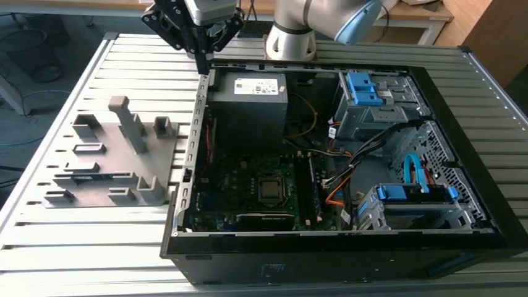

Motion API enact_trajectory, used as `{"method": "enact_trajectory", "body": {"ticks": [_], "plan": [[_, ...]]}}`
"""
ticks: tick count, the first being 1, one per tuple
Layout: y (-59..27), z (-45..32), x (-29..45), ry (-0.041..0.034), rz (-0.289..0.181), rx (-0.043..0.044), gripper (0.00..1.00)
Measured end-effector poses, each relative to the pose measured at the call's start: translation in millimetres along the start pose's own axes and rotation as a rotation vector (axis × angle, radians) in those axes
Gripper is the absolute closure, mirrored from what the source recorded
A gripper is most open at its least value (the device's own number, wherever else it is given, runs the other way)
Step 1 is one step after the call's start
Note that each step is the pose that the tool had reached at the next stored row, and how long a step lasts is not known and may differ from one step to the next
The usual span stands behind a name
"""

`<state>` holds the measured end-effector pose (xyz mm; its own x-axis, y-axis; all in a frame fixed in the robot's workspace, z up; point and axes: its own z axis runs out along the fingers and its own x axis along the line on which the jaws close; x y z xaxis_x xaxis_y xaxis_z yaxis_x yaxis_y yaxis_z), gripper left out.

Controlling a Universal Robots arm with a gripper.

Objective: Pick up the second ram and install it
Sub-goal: 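Reach for the second ram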

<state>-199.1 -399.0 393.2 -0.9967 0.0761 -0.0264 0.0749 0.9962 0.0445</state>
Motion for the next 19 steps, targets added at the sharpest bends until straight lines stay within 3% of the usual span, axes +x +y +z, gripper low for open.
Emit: {"method": "enact_trajectory", "body": {"ticks": [19], "plan": [[-1.9,-0.3,24.6,0.0,0.0,0.0001,0.9]]}}
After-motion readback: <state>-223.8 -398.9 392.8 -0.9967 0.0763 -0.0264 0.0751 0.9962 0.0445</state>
